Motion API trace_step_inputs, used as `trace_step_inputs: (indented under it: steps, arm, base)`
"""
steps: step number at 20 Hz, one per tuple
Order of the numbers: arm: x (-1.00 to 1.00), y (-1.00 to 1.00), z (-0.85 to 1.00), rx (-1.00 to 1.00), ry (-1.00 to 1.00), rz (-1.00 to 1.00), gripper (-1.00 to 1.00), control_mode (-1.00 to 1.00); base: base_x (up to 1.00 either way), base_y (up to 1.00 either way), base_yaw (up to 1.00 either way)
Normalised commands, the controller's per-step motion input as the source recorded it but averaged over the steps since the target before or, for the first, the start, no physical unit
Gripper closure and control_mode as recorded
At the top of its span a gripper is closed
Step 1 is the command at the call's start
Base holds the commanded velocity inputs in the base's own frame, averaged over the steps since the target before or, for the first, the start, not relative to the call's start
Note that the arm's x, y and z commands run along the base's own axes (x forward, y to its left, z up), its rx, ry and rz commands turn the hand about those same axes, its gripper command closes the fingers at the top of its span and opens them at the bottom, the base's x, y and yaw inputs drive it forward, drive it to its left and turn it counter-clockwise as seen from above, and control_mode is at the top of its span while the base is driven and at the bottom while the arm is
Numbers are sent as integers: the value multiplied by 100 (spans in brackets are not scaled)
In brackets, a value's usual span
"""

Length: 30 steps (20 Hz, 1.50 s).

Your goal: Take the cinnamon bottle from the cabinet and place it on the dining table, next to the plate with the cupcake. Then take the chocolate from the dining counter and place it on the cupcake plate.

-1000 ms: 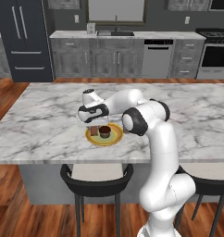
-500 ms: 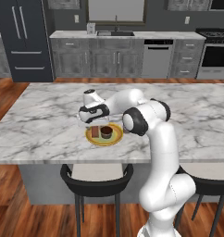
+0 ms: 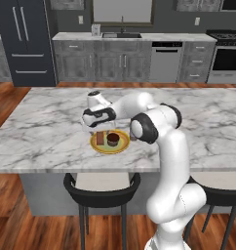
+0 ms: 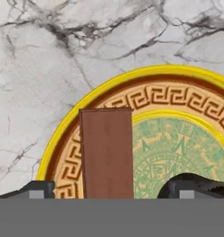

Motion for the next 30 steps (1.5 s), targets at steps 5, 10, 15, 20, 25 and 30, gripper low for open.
trace_step_inputs:
  steps: [5,10,15,20,25,30]
  arm:
    - [-33,0,27,0,-2,0,-100,-100]
    - [-49,0,24,3,-2,0,-100,-100]
    - [-64,-8,20,4,-2,0,-100,-100]
    - [-77,-19,9,2,-9,0,-100,-100]
    - [-86,-27,4,3,-19,0,-100,-100]
    - [-77,-32,11,4,-19,1,-100,-100]
  base:
    - [0,0,0]
    - [0,0,0]
    - [0,0,0]
    - [0,0,0]
    - [0,0,0]
    - [0,0,0]
